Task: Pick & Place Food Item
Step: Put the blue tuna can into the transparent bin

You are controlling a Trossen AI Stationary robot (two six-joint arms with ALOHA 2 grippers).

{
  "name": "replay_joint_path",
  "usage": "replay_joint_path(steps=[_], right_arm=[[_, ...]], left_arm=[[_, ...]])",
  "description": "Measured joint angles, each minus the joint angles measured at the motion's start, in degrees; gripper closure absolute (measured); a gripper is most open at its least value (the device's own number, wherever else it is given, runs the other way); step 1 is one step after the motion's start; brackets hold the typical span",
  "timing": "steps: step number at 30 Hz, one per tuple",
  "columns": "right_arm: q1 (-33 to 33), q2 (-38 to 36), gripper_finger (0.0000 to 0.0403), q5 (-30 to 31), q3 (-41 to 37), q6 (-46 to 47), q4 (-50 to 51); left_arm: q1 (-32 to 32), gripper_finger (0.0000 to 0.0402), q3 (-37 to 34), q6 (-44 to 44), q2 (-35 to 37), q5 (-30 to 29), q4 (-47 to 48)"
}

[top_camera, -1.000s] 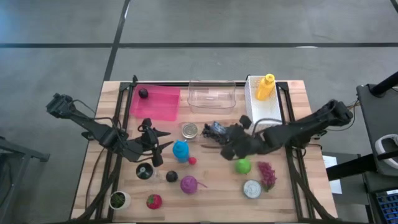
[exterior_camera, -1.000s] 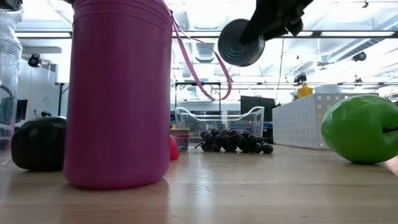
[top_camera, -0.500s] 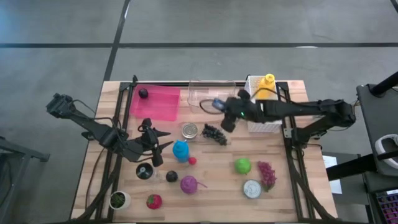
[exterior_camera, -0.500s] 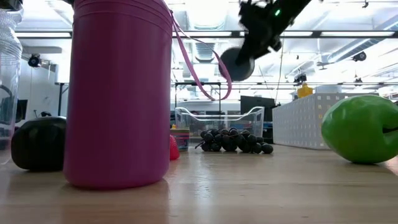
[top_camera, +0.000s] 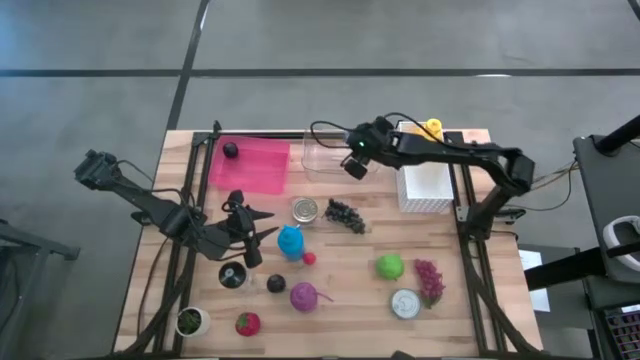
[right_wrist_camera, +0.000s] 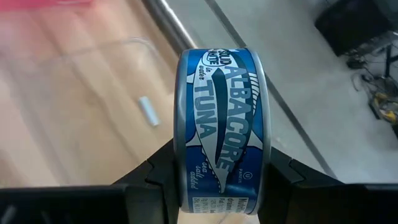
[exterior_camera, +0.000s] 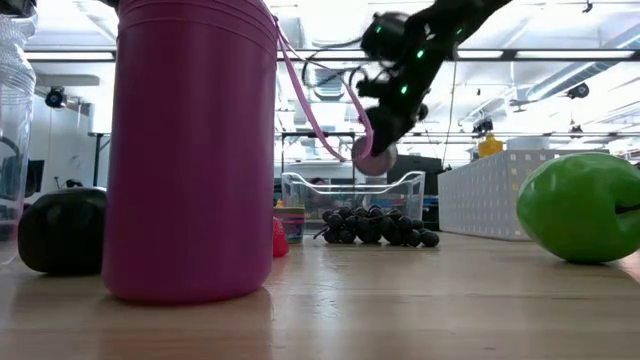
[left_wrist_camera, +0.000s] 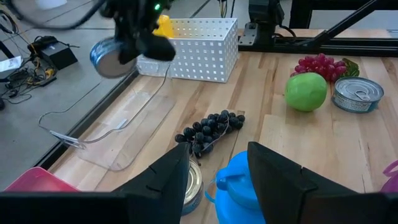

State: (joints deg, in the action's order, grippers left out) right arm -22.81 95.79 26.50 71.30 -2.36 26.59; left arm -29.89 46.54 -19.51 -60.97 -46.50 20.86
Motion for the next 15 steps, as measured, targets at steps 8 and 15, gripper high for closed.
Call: replay_joint_path(steps=[8, 15], right_arm=[[-0.4, 9.1, 0.0263, 3.0, 4.8, 0.1, 2.6], [-0.5, 12.4, 0.0267, 7.1, 5.4, 1.6, 5.9]], left_arm=[[0.0, 0.0232, 0.0, 0.0, 0.0, 0.0, 0.0], [0.0, 0.0231, 0.0, 0.0, 0.0, 0.0, 0.1]])
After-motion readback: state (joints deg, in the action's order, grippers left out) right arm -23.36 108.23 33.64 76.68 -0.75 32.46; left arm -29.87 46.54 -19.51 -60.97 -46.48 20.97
